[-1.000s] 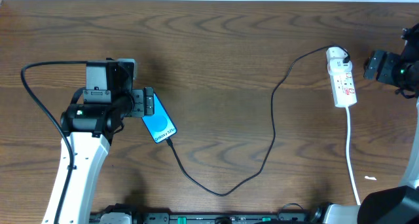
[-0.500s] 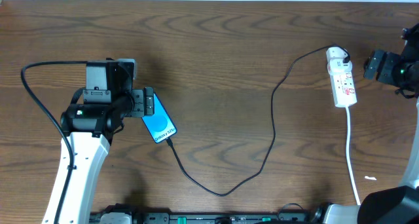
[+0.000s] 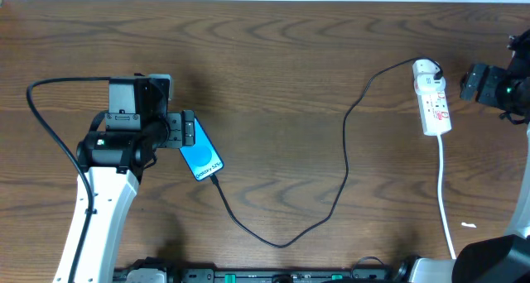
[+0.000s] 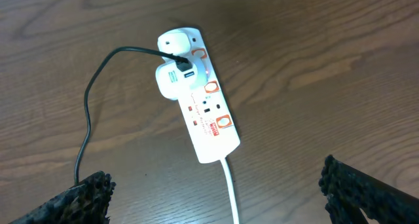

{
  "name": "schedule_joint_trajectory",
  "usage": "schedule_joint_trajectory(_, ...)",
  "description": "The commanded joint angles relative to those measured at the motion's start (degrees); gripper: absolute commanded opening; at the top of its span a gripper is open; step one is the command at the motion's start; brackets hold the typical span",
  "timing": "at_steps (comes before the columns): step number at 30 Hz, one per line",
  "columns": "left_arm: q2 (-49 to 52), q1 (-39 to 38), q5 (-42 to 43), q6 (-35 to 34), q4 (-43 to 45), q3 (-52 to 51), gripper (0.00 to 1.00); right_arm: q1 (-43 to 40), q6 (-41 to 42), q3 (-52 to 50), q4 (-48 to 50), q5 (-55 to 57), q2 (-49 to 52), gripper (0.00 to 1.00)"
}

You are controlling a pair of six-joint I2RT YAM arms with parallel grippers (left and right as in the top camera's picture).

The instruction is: Plug charger to phone and switch on socket

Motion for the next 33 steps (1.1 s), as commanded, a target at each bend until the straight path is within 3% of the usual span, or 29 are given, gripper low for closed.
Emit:
schedule_joint_trajectory(1,-1.4,-0.2,-0.7,0.8,0.0,0.0,0.9,-0.3,0.9,0.1,0.0,0.5,-0.5,0.99)
schedule_joint_trajectory(9,-6.9,-0.2,-0.1,0.3,4.4,-3.8,0.9,-0.3,0.9,0.1,0.0,0.5,-0.5,0.99)
schedule_joint_trajectory(25,-30.4,-0.2,3.4,0.4,35.9,-33.4,0.9,-0.3,0.9,0.1,0.0,0.5,-0.5,0.99)
schedule_joint_trajectory(33,-46.2,-0.1,3.3,1.0,44.9,-43.8,0.9,-0.3,0.9,0.1,0.0,0.5,-0.5,0.99)
